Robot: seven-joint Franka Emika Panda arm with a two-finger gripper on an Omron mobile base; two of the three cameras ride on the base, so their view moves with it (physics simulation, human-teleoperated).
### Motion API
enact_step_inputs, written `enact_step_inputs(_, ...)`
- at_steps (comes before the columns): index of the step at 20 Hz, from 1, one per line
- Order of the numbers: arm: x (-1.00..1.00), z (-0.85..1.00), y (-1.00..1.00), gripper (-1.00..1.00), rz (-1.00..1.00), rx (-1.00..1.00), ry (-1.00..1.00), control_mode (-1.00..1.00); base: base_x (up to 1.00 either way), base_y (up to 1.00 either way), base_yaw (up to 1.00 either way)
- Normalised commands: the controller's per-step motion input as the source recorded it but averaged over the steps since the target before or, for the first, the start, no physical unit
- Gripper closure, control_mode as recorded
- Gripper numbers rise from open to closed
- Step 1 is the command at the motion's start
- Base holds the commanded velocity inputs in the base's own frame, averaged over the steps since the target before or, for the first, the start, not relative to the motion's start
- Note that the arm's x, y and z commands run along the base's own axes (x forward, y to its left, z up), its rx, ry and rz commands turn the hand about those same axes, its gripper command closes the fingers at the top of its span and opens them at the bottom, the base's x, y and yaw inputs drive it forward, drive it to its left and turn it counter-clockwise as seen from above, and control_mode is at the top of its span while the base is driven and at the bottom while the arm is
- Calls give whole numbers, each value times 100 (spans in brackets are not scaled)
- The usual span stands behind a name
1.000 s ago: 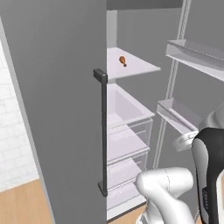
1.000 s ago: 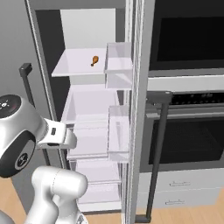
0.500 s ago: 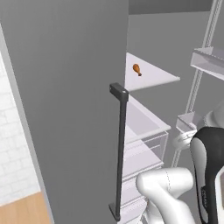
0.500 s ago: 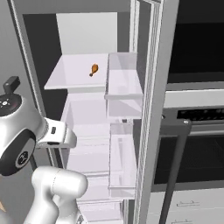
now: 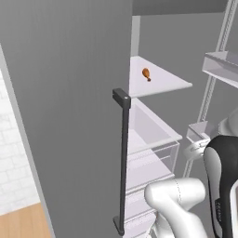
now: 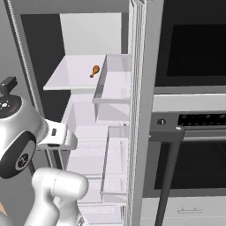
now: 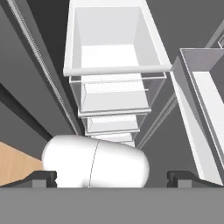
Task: Place one eggplant and one chicken drumstick in each tupperware on the nearby counter, to pack two identical lunches.
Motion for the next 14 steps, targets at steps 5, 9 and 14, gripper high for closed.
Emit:
enact_step_inputs(5,0,0,0,-100,0,0,0,100,0,-1,1)
enact_step_inputs(9,0,0,0,-100,0,0,0,100,0,0,0)
enact_step_inputs(14,-16,58,17,-100,5,-7,-25,-100,0,0,0)
